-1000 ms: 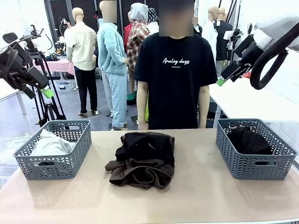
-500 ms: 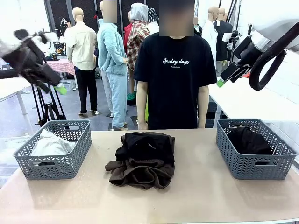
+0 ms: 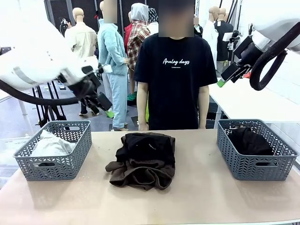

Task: Sort the tops and bottoms.
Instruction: Lift clothes from the center of the table with your left hand.

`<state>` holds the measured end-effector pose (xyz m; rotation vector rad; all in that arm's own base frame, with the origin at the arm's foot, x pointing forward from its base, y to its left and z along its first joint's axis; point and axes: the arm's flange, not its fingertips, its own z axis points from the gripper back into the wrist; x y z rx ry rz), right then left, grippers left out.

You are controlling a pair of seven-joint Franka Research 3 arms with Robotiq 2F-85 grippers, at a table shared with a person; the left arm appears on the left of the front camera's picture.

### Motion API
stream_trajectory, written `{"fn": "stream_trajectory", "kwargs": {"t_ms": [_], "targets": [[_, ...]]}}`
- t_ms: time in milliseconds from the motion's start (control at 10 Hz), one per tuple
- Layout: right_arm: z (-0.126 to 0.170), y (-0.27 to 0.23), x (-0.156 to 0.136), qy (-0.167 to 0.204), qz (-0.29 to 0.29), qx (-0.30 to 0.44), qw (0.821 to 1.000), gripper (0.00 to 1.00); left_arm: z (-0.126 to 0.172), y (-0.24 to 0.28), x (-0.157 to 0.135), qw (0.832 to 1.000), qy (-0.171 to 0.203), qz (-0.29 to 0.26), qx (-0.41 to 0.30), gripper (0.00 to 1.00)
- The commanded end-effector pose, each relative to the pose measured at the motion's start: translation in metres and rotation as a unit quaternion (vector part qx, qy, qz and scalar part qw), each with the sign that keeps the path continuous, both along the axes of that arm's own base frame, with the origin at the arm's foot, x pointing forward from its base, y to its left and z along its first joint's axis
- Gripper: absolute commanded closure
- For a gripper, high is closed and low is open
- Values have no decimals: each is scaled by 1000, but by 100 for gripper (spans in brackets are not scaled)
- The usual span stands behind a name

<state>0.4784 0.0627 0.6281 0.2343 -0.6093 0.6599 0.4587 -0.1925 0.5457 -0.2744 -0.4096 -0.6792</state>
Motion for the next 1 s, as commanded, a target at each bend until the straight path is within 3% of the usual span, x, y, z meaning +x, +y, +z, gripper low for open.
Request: {"fn": "stream_trajectory", "kwargs": {"t_ms": [0,200,300,900], "targets": [[2,1,2,6,-10,-7,1000,0,-5,-10,15,999,4,35,-10,0],[2,1,2,6,-10,-7,1000,0,-18,-12,28,996,22,86,-16,0],[2,1,2,6,-10,-7,1000,0,-21,-12,17,999,10,32,-6,0],[2,1,2,6,-10,-7,1000,0,-21,-18,19,999,10,40,-9,0]]}}
